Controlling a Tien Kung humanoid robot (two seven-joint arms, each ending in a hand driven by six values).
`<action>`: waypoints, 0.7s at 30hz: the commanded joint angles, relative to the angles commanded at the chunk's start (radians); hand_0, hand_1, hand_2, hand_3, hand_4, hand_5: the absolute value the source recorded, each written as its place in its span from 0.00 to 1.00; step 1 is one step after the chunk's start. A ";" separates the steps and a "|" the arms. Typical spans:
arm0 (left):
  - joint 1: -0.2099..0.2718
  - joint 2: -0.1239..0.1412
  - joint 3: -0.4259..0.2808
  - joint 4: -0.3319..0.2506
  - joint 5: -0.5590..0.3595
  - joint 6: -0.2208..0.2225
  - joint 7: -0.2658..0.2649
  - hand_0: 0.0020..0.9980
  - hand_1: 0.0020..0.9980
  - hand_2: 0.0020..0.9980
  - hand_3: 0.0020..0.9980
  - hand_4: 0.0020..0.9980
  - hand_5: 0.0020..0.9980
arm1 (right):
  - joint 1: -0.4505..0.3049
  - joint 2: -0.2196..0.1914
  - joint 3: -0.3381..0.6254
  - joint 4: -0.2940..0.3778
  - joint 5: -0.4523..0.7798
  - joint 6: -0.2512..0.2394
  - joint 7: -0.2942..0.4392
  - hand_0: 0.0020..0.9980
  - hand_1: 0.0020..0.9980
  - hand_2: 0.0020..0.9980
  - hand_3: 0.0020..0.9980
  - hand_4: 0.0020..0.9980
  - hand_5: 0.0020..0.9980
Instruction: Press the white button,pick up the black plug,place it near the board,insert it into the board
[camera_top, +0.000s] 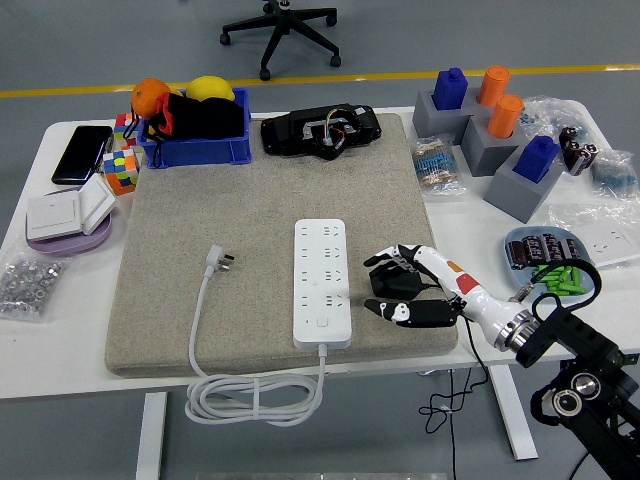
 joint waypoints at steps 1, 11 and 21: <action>0.000 0.000 0.000 0.000 0.000 0.000 0.000 0.47 0.50 0.50 0.59 0.57 0.27 | 0.002 0.000 -0.008 0.001 0.001 0.000 -0.001 0.35 0.24 0.32 0.64 0.83 0.37; 0.002 -0.002 -0.005 0.000 0.005 -0.001 0.001 0.47 0.50 0.50 0.59 0.57 0.27 | 0.053 0.000 -0.140 0.008 -0.012 0.000 -0.049 0.00 0.00 0.13 0.65 0.82 0.38; 0.002 -0.001 -0.009 0.000 0.006 0.000 0.001 0.47 0.50 0.50 0.59 0.57 0.27 | 0.082 0.008 -0.198 -0.004 -0.065 -0.012 -0.110 0.00 0.00 0.15 0.65 0.79 0.36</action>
